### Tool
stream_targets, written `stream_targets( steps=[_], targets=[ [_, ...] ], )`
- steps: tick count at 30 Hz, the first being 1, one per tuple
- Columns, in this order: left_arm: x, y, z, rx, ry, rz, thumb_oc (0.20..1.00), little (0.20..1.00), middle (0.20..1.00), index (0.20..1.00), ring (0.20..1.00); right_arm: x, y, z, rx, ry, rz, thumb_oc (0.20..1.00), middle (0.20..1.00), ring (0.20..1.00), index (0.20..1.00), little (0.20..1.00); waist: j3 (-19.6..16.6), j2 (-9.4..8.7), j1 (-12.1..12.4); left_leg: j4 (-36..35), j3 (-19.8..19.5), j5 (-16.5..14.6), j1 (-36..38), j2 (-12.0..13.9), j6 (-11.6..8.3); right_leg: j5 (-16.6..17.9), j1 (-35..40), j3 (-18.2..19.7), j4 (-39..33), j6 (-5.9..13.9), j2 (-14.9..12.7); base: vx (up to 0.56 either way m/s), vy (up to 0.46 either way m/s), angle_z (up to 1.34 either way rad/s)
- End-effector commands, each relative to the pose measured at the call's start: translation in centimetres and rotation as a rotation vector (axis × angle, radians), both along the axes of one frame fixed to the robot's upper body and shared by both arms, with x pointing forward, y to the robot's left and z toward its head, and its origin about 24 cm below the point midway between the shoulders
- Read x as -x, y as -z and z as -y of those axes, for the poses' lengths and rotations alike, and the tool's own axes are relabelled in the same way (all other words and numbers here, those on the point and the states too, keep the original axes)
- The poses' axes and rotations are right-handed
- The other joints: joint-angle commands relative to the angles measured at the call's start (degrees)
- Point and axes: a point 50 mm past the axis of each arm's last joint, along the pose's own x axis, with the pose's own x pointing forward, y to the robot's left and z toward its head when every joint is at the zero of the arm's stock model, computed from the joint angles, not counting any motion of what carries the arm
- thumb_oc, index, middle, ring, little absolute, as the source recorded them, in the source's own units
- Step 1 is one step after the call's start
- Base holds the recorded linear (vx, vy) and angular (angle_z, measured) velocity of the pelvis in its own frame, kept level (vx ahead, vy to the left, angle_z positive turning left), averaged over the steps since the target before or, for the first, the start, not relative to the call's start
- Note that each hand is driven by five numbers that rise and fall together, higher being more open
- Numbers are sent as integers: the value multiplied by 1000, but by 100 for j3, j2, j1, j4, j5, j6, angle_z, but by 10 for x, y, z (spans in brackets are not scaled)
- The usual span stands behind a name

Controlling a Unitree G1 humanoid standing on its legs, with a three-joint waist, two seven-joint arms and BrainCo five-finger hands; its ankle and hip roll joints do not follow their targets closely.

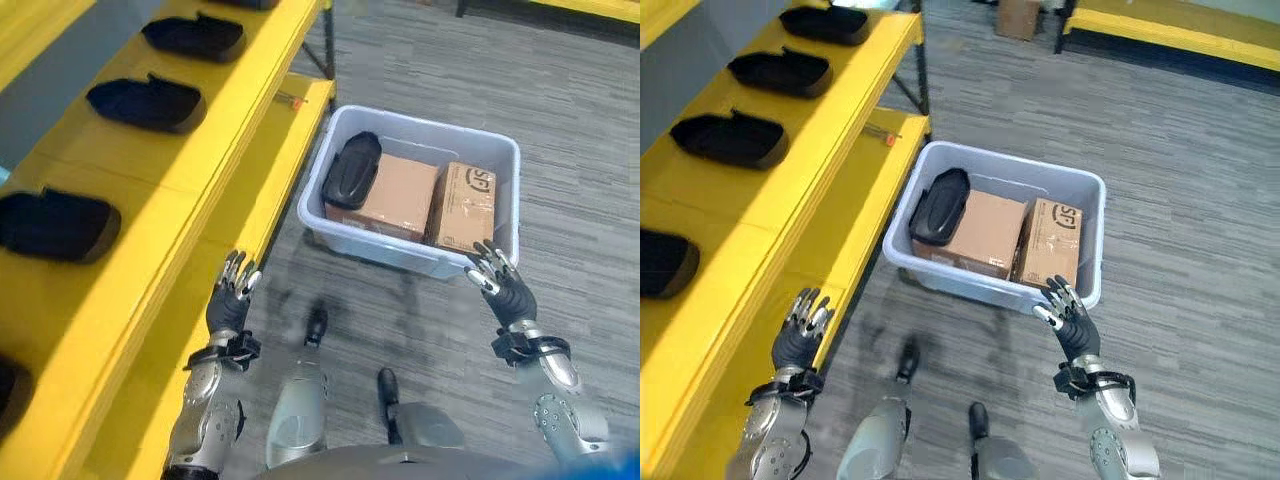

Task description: Move parts from the plastic box to the shelf.

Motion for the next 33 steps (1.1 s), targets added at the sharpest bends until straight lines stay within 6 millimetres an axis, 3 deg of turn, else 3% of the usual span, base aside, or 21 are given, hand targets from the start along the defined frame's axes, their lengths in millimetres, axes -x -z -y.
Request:
stream_targets(
  steps=[1, 2, 5, 13, 17, 19, 20, 22, 24, 25, 26, 27, 28, 30, 33],
  targets=[
    [2, -23, -8, -63, -7, 118, 1000, 1000, 1000, 1000, 1000, 2, -15, -6, -26, -13, 94, 1000, 1000, 1000, 1000, 1000, -350, -213, 79, -399, 67, 744, -3, 355, -173, -589, 177, -571, 140, 157, -103, 217, 246, -70],
    [2, -23, -11, -69, -11, 112, 1000, 1000, 1000, 1000, 1000, 4, -13, -6, -46, 5, 88, 1000, 1000, 1000, 1000, 1000, -411, -265, 41, -281, 239, 615, 27, 292, -116, -544, 268, -557, 47, 246, -304, 186, 221, -53],
    [2, -25, -15, -81, -22, 110, 1000, 1000, 1000, 1000, 1000, 6, -9, -11, -75, 12, 72, 1000, 1000, 1000, 1000, 1000, -519, -346, 5, -174, 426, 448, -33, 182, -5, -499, 215, -580, 2, 413, -577, 179, 247, -34],
    [1, -30, -29, -128, -75, 111, 1000, 1000, 1000, 1000, 1000, 2, -7, -16, -85, 6, 62, 1000, 1000, 1000, 1000, 1000, -685, -596, 7, 88, 780, 36, -156, -37, 273, -280, -44, -591, 45, 749, -1036, 116, 178, -11],
    [-3, -35, -35, -176, -89, 115, 1000, 1000, 1000, 1000, 1000, -3, -8, -21, -82, -6, 66, 1000, 1000, 1000, 1000, 1000, -685, -697, 32, 258, 888, -251, -138, -220, 496, -10, -319, -650, 511, 958, -1298, 91, 168, -16],
    [-4, -36, -35, -183, -84, 121, 1000, 1000, 1000, 1000, 1000, -4, -9, -23, -86, -11, 72, 1000, 1000, 1000, 1000, 1000, -666, -707, 21, 282, 896, -315, -107, -274, 543, 110, -389, -654, 719, 994, -1329, 74, 172, -4],
    [-9, -42, -35, -209, -67, 140, 1000, 1000, 1000, 1000, 1000, -4, -9, -26, -97, -17, 75, 1000, 1000, 1000, 1000, 1000, -556, -690, -24, 332, 821, -387, -41, -363, 616, 489, -663, -685, 1378, 1011, -1308, 48, 227, 1],
    [-14, -47, -33, -227, -39, 155, 1000, 1000, 1000, 1000, 1000, -5, -10, -29, -101, -30, 80, 1000, 1000, 1000, 1000, 1000, -343, -597, -129, 367, 733, -432, 68, -385, 683, 800, -1027, -655, 2080, 924, -1128, 11, 193, 12],
    [-16, -49, -31, -238, -29, 165, 1000, 1000, 1000, 1000, 1000, -6, -11, -31, -111, -40, 88, 1000, 1000, 1000, 1000, 1000, -227, -532, -152, 401, 728, -478, 123, -371, 726, 792, -1182, -758, 2393, 859, -1058, 46, 139, 26],
    [-18, -54, -32, -264, -25, 176, 1000, 1000, 1000, 1000, 1000, -7, -11, -34, -113, -45, 86, 1000, 1000, 1000, 1000, 1000, -151, -460, -137, 372, 819, -581, 271, -345, 763, 772, -1348, -1170, 2512, 762, -1224, 130, 125, 20],
    [-18, -54, -33, -267, -24, 175, 1000, 1000, 1000, 1000, 1000, -7, -9, -35, -117, -42, 81, 1000, 1000, 1000, 1000, 1000, -145, -458, -136, 342, 877, -631, 355, -339, 760, 736, -1378, -1357, 2274, 740, -1301, 205, 112, -11],
    [-16, -53, -34, -261, -29, 175, 1000, 1000, 1000, 1000, 1000, -7, -9, -34, -117, -38, 76, 1000, 1000, 1000, 1000, 1000, -101, -500, -148, 292, 943, -678, 456, -314, 726, 598, -1472, -1582, 1617, 745, -1194, 131, 4, -28],
    [-16, -53, -34, -261, -29, 174, 1000, 1000, 1000, 1000, 1000, -7, -9, -34, -117, -38, 76, 1000, 1000, 1000, 1000, 1000, -96, -496, -147, 291, 942, -683, 465, -308, 724, 600, -1458, -1585, 1606, 743, -1188, 132, -78, -55],
    [-15, -54, -37, -253, -62, 182, 1000, 1000, 1000, 1000, 1000, -11, -11, -34, -105, -41, 87, 1000, 1000, 1000, 1000, 1000, -31, -600, -133, 255, 1060, -776, 586, -234, 654, 783, -1687, -1926, 616, 870, -1210, 91, -86, -44],
    [-14, -51, -38, -247, -74, 172, 1000, 1000, 1000, 1000, 1000, -9, -12, -34, -93, -46, 88, 1000, 1000, 1000, 1000, 1000, -17, -661, -140, 302, 1061, -804, 623, -240, 607, 776, -1542, -1920, 385, 878, -1166, 84, -79, -18]
  ],
)
